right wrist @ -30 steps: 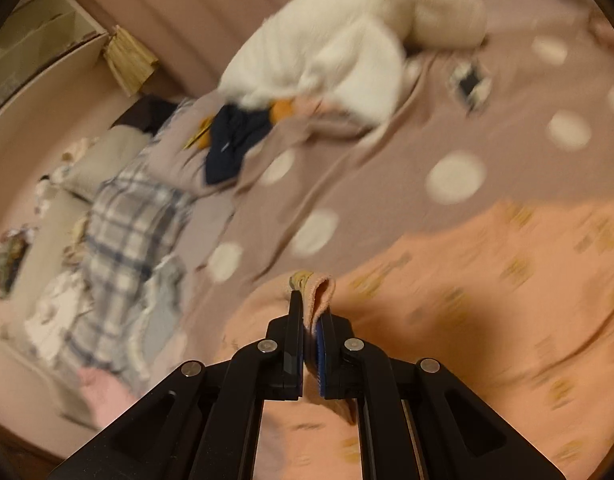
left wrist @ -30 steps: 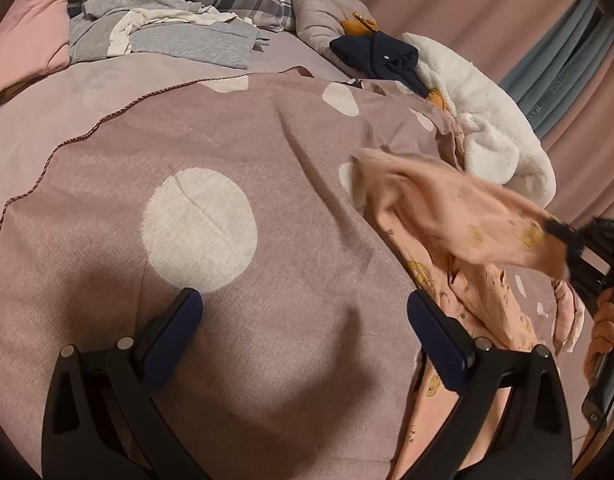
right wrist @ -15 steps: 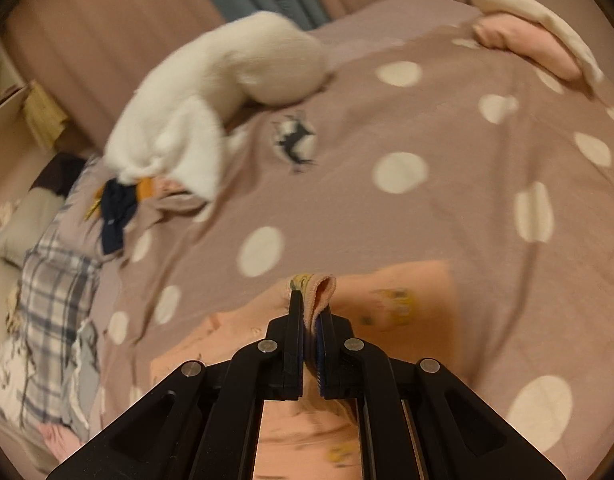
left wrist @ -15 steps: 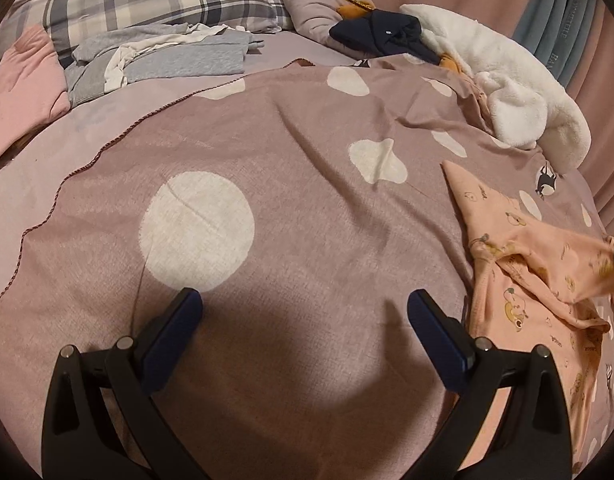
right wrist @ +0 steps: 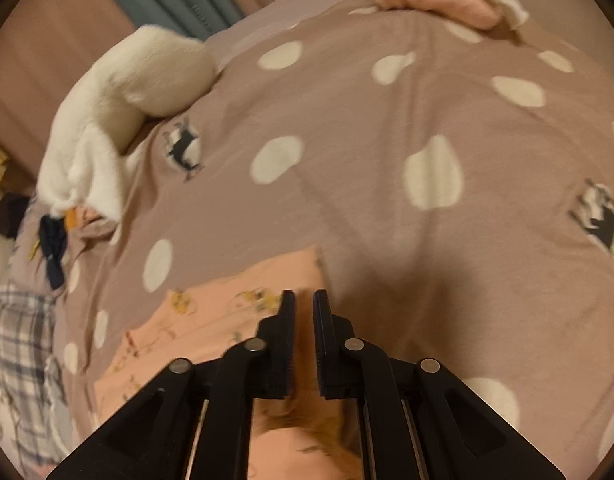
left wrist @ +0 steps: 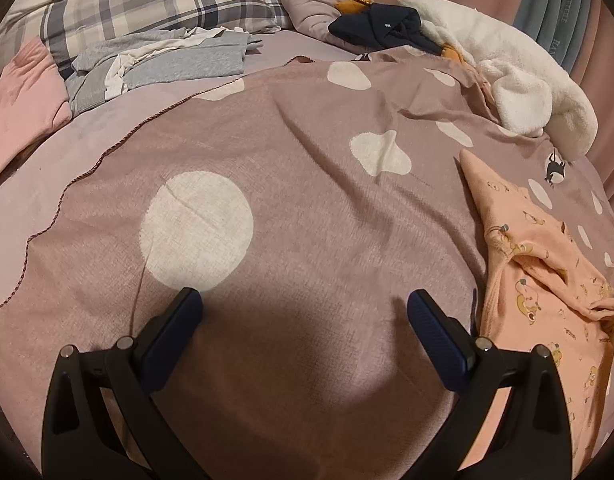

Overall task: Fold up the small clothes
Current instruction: 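Fold the held side edge inward over the body with the right gripper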

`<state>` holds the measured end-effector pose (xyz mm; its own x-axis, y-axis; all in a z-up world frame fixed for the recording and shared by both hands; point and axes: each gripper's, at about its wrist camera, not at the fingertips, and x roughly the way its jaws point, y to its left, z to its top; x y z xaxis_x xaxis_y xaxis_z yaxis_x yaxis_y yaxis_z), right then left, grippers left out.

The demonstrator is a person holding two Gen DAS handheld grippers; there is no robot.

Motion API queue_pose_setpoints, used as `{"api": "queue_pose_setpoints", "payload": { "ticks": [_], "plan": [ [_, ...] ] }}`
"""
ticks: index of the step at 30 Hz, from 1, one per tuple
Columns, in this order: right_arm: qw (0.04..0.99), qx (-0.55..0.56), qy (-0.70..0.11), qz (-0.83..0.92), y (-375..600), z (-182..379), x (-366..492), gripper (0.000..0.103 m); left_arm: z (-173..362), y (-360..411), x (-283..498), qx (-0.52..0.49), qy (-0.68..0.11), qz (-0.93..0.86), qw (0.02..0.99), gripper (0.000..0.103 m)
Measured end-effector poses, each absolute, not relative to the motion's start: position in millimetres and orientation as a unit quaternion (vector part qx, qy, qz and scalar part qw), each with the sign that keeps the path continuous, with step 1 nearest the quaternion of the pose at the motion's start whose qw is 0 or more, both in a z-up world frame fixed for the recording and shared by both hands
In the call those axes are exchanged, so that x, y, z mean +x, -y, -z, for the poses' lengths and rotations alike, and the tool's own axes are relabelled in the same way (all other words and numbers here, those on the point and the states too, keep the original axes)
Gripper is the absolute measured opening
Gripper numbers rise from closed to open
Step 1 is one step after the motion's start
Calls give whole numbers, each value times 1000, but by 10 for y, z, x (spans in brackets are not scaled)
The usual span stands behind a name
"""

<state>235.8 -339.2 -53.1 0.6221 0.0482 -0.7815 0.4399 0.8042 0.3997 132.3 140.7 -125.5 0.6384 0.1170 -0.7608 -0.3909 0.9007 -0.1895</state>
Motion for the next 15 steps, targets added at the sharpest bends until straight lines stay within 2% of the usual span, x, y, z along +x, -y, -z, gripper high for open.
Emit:
{"api": "queue_pose_setpoints", "payload": {
  "ticks": [2,3,4,5,6,7,12,15],
  "plan": [
    [846,301,-422,119,3456,520,2239,13,1243,-1419,1293,-177,-401,-138,888,102],
    [844,308,-425,111,3486,525,2182,22,1226,-1418,1260,-180,-405,-131,887,102],
    [841,316,-428,93,3495,530,2087,39,1200,-1405,1221,-182,-415,-119,883,102],
    [839,325,-432,60,3476,558,1911,51,1179,-1377,1203,-182,-428,-102,880,102],
    [837,329,-435,39,3440,600,1775,75,1143,-1342,1172,-184,-442,-69,875,102],
    [832,342,-437,12,3402,686,1538,88,1108,-1318,1127,-193,-446,-39,873,102],
    [793,420,-433,-88,3266,1154,647,89,1064,-1304,787,-294,-437,46,849,103],
    [803,393,-441,-84,3242,1086,432,89,1039,-1182,622,-248,-442,19,862,103]
  ]
}}
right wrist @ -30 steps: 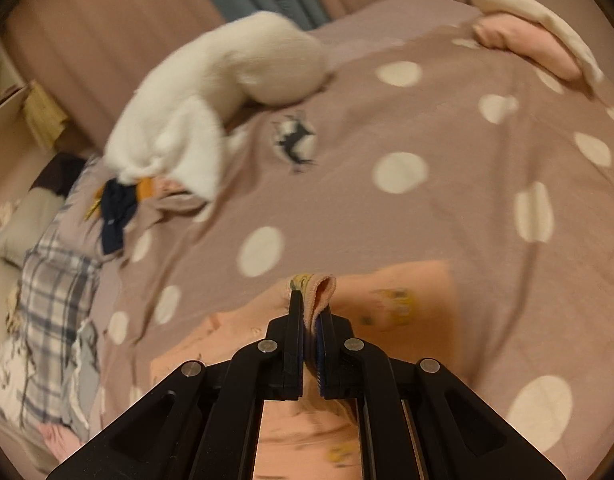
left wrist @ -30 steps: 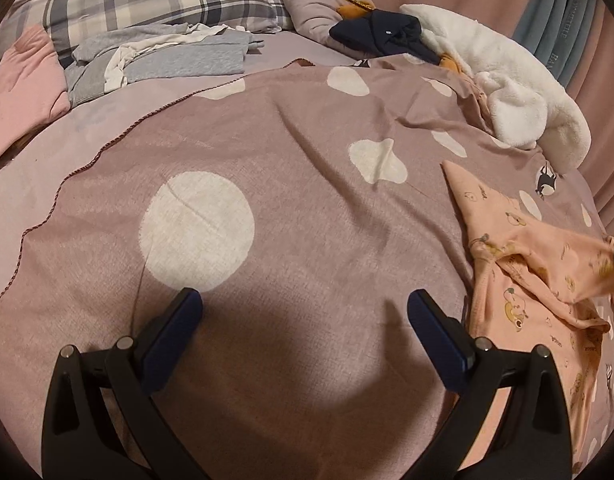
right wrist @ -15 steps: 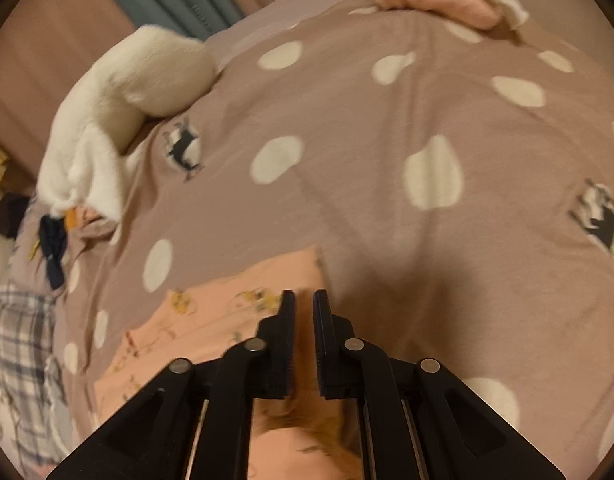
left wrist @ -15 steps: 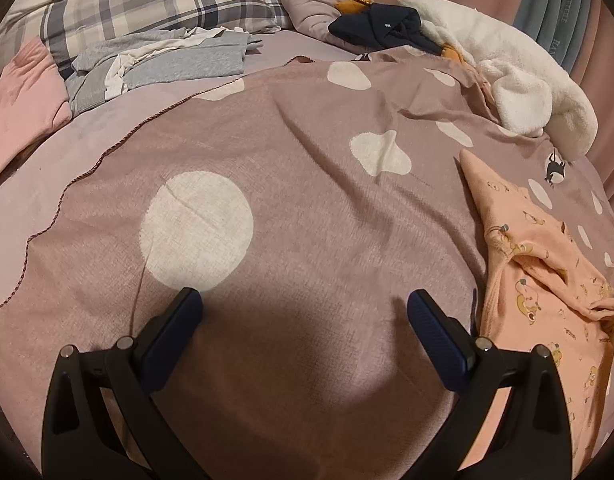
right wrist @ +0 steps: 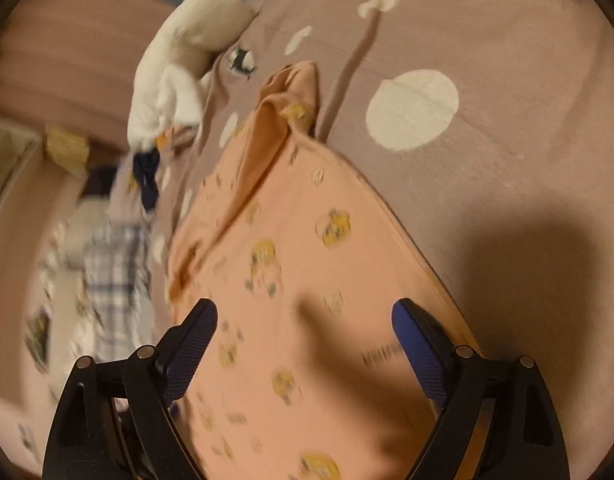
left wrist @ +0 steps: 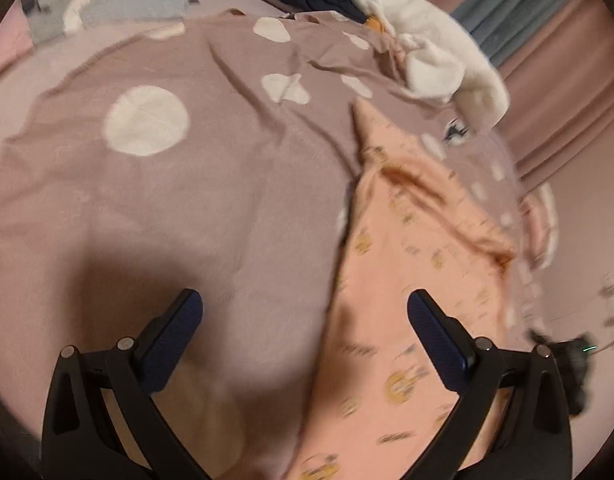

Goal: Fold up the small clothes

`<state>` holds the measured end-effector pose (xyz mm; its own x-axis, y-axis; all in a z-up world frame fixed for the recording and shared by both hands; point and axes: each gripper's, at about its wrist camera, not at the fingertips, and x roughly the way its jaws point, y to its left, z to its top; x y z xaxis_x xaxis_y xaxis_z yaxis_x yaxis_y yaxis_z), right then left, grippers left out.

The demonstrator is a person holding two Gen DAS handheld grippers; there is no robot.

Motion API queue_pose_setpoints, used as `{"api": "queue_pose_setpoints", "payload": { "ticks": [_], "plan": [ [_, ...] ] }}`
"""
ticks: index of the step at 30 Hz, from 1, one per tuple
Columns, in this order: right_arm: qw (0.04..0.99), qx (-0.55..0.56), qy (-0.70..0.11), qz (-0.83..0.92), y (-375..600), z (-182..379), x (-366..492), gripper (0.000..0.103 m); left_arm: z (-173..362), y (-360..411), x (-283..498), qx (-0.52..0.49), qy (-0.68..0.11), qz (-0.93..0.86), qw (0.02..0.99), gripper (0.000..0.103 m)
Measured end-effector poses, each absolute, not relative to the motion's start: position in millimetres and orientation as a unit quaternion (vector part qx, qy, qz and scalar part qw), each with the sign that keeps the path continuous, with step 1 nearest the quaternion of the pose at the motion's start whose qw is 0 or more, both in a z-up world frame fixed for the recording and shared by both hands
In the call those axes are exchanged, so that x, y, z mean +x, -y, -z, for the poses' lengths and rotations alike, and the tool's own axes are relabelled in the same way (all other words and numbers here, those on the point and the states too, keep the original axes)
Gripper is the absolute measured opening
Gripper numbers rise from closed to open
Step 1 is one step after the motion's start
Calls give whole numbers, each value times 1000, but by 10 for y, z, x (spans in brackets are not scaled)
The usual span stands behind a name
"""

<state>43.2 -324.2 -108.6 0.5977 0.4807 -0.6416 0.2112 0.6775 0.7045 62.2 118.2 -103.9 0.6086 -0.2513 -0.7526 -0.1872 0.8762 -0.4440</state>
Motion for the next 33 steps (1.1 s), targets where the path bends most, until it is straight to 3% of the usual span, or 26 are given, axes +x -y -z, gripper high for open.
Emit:
{"api": "queue_pose_setpoints", "payload": {
  "ticks": [9,23,29,33],
  "plan": [
    [828,372,-419,-24,3254,962,-179,96,1155,-990,175,-293,-442,88,843,103],
    [791,410,-451,-41,3350,1192,-369,96,1187,-585,-159,-186,-513,159,823,103],
    [799,386,-459,-40,3296,1199,-374,99,1265,-780,-211,-262,-516,195,792,102],
    [801,390,-452,-34,3293,1219,-370,102,1275,-762,-291,-251,-542,231,768,102]
  ]
}}
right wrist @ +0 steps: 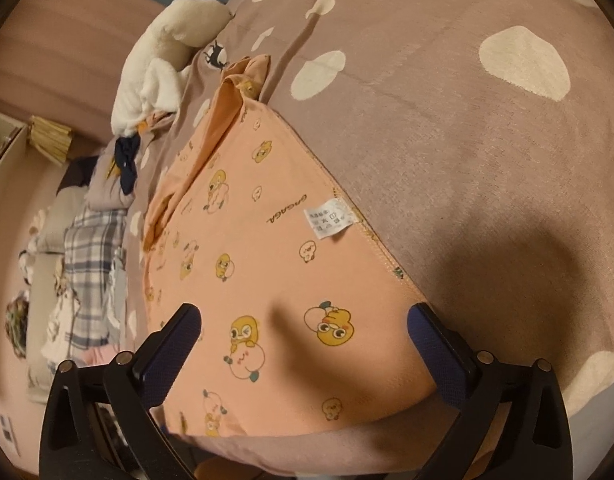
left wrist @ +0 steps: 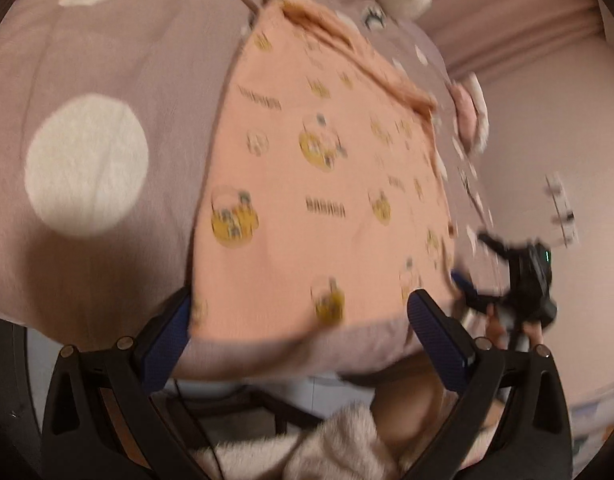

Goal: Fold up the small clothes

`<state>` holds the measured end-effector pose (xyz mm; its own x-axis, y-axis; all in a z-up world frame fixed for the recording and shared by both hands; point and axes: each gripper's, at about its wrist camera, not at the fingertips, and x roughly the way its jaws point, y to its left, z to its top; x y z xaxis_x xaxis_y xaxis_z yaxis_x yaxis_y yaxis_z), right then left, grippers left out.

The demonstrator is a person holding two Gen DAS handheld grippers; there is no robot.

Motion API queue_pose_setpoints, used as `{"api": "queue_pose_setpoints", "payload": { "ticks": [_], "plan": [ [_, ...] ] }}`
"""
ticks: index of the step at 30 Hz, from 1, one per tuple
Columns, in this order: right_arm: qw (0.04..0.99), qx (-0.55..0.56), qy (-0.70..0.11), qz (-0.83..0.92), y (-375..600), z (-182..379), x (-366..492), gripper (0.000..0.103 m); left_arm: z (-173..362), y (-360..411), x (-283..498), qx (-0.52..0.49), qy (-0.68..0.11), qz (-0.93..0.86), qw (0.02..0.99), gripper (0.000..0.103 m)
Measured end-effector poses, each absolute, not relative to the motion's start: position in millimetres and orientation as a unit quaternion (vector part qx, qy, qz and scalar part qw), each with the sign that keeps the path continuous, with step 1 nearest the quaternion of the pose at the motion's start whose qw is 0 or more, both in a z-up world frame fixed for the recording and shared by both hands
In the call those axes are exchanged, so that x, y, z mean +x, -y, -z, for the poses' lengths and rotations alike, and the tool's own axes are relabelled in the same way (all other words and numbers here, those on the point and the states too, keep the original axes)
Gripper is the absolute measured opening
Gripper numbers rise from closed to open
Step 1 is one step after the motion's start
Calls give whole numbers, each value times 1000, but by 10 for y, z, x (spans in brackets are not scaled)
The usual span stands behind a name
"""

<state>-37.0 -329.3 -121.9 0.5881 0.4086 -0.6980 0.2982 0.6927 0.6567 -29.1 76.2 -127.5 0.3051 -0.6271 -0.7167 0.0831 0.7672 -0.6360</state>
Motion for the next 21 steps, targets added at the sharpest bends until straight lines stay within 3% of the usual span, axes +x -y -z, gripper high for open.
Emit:
{"api": "queue_pose_setpoints", "payload": {
  "ticks": [10,21],
  "plan": [
    [808,377,-451,-35,3271,1220,-368,102,1328,-1046,-308,-380,-517,235,730,102],
    [832,311,-459,-19,3126,1186,-292,102,1276,-998,-284,-373,-502,228,746,102]
  ]
}}
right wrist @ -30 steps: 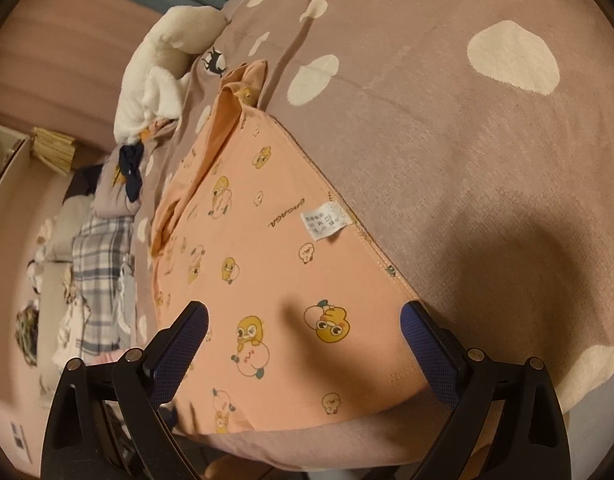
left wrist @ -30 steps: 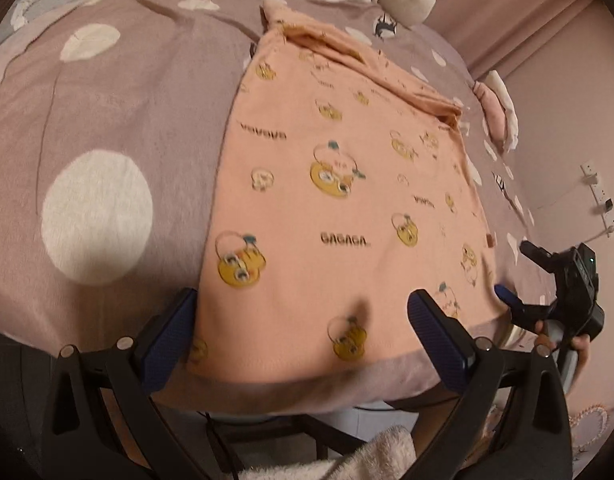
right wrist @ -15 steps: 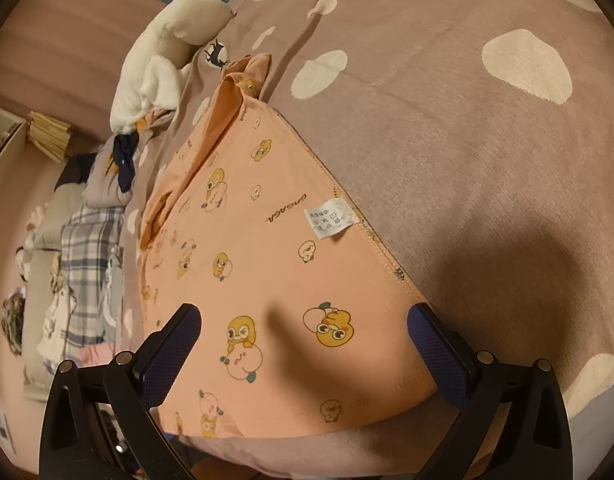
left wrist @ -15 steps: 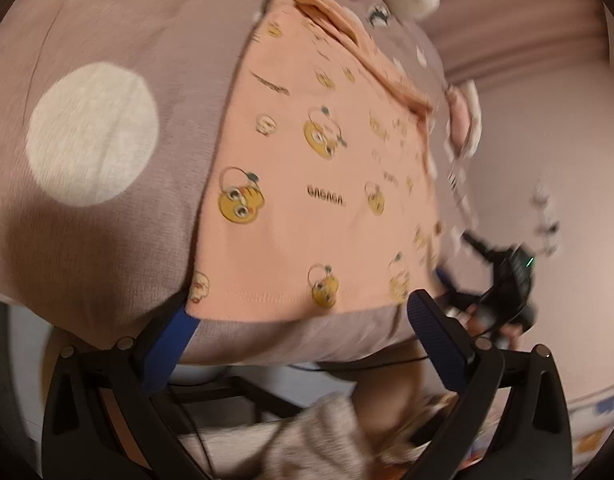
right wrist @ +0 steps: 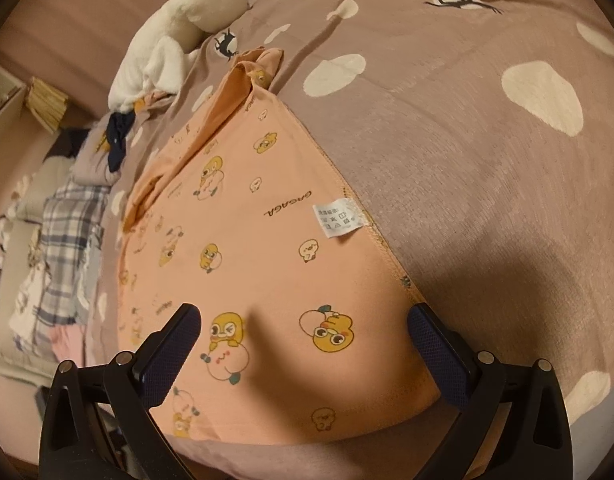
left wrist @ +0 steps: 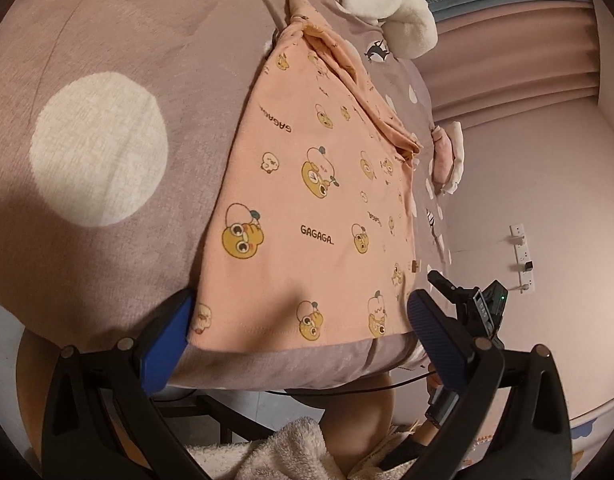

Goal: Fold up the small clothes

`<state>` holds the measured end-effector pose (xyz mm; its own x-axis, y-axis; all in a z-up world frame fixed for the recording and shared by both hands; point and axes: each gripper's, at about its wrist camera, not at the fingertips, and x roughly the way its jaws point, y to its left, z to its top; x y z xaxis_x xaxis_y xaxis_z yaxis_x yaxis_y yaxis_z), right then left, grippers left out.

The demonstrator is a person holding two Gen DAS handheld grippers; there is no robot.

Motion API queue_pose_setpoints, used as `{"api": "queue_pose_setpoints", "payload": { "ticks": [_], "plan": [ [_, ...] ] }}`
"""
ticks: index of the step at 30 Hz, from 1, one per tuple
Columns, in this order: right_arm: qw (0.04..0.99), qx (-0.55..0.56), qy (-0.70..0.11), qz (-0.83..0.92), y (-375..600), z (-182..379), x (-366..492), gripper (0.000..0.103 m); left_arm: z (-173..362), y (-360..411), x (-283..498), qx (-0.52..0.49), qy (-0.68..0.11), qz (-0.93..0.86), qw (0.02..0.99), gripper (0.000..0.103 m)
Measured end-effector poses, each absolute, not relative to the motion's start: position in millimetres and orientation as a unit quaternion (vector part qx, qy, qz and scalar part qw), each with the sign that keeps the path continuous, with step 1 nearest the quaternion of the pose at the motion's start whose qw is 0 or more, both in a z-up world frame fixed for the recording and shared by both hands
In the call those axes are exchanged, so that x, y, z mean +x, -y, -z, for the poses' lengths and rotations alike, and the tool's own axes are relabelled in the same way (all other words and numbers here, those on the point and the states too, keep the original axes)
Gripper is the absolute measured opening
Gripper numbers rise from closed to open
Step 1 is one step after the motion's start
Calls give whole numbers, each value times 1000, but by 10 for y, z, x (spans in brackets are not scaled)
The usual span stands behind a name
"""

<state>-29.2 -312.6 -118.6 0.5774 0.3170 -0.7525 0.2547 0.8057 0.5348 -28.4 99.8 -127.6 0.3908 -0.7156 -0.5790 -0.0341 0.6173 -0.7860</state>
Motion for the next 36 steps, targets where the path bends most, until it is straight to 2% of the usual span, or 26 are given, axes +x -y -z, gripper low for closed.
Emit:
{"api": "queue_pose_setpoints", "payload": {
  "ticks": [36],
  "plan": [
    [855,151,-495,-31,2836,1160,-300,102,1270,-947,-212,-370,-471,184,780,102]
  ]
}}
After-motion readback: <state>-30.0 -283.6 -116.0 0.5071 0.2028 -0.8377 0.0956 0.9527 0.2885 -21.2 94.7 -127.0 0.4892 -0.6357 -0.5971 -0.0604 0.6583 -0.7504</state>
